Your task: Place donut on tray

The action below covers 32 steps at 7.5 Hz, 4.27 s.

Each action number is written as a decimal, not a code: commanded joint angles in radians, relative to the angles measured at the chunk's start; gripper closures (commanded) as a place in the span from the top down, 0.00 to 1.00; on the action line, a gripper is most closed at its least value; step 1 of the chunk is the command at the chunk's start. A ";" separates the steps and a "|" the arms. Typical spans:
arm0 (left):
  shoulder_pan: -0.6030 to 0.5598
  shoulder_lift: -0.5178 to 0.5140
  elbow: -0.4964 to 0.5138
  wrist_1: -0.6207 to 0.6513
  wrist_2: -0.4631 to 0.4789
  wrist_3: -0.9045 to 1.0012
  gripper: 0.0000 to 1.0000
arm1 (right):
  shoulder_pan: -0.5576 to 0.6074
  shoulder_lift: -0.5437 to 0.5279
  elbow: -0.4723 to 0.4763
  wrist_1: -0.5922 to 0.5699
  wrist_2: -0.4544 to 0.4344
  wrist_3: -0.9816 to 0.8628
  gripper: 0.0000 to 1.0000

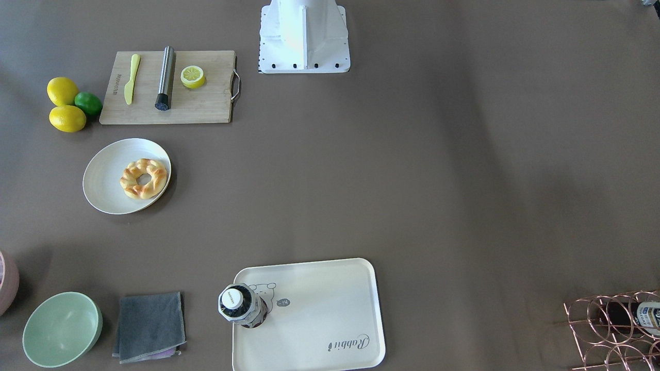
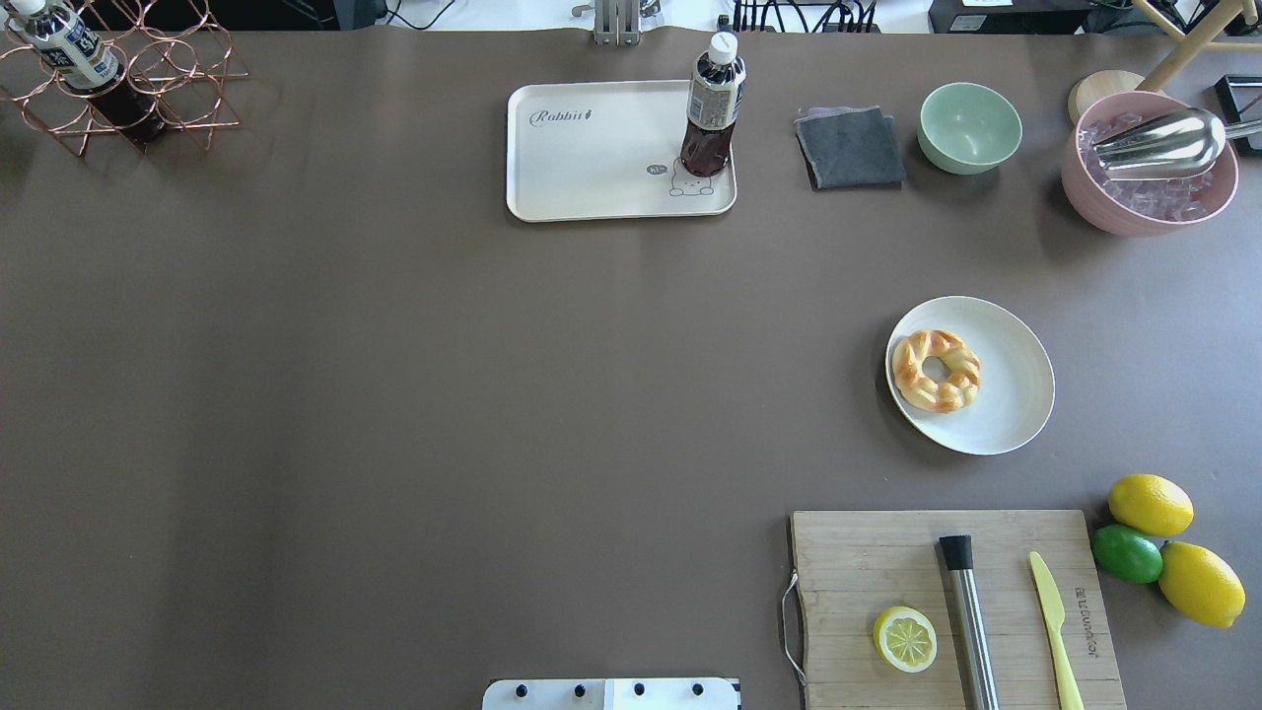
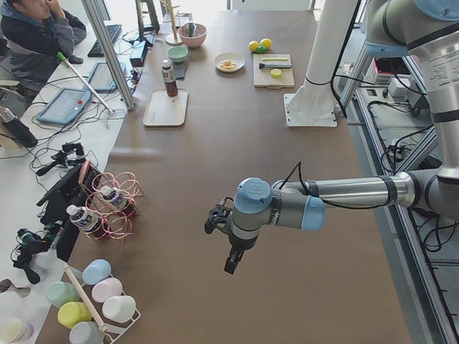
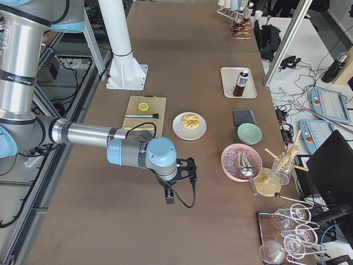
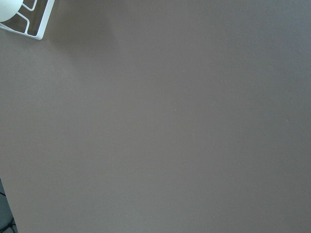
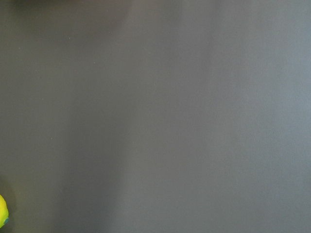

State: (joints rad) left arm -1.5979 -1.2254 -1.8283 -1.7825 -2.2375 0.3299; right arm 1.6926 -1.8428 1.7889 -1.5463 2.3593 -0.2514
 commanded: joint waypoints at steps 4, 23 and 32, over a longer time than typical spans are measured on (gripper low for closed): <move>0.000 0.004 0.012 0.002 0.003 -0.002 0.97 | 0.001 -0.007 0.007 0.000 0.000 0.001 1.00; -0.039 -0.022 -0.077 0.278 -0.212 -0.020 0.97 | 0.004 -0.010 -0.005 -0.002 -0.002 0.011 1.00; -0.059 -0.019 -0.077 0.276 -0.214 -0.020 0.97 | 0.004 -0.010 -0.031 -0.002 0.084 0.047 1.00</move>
State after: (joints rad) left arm -1.6470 -1.2433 -1.9019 -1.5047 -2.4512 0.3053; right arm 1.6966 -1.8527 1.7718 -1.5499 2.3969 -0.2067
